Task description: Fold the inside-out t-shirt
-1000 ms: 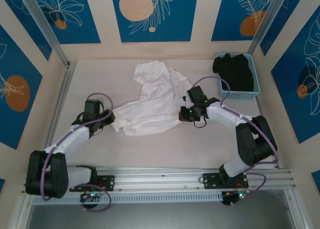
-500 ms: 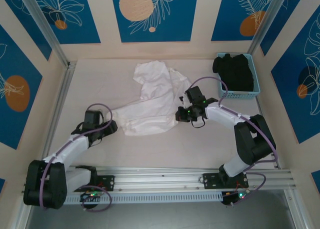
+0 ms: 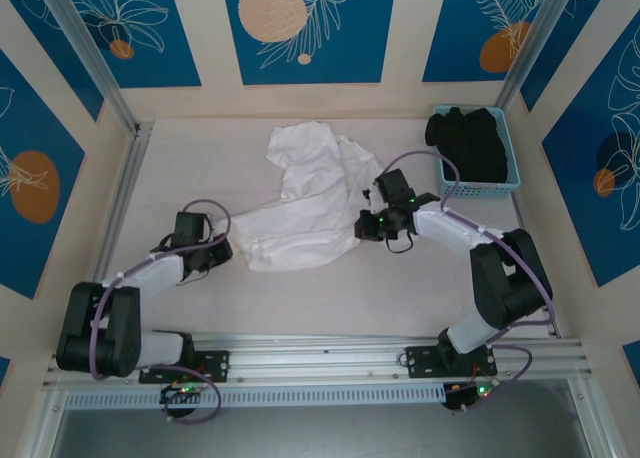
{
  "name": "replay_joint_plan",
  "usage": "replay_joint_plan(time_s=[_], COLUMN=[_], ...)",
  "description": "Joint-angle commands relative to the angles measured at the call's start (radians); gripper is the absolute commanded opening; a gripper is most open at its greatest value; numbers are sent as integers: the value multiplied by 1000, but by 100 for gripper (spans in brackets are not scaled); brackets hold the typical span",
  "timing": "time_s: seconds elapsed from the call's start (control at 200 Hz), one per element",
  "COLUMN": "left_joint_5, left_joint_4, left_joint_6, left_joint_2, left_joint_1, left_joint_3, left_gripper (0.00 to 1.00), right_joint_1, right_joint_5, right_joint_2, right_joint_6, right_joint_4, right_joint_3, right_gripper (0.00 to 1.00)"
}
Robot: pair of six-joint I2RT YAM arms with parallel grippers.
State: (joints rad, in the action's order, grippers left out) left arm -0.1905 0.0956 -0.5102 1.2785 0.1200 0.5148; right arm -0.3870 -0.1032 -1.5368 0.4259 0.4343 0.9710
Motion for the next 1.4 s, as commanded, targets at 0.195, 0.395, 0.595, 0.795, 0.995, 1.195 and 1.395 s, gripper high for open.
replay_joint_plan(time_s=[0.195,0.395,0.595,0.795,0.995,1.195,1.395], left_joint_5=[-131,-134,8,54,27,-35,-63], left_joint_4=[174,281,305,204,187,234,217], left_joint_6=[-61,-63,-26,-15,10,4,1], left_joint_2=[-446,-472,-364,-110,151,263,118], left_joint_1=[3,2,0,-14,-20,-46,-56], left_joint_3=[397,753,890,901,1158,1466,1437], left_gripper=[0,0,0,0,0,0,0], right_joint_1=[159,188,189,233,266,263,263], right_joint_5=[-15,41,150,117,-49,-121,-108], right_joint_2=[463,622,648,463,204,61,138], right_joint_6=[-84,-100,-140,-131,-59,-43,-71], right_joint_4=[205,263,234,165,78,98,127], right_joint_3=[363,604,714,715,839,1101,1124], right_gripper=[2,2,2,1,1,1,1])
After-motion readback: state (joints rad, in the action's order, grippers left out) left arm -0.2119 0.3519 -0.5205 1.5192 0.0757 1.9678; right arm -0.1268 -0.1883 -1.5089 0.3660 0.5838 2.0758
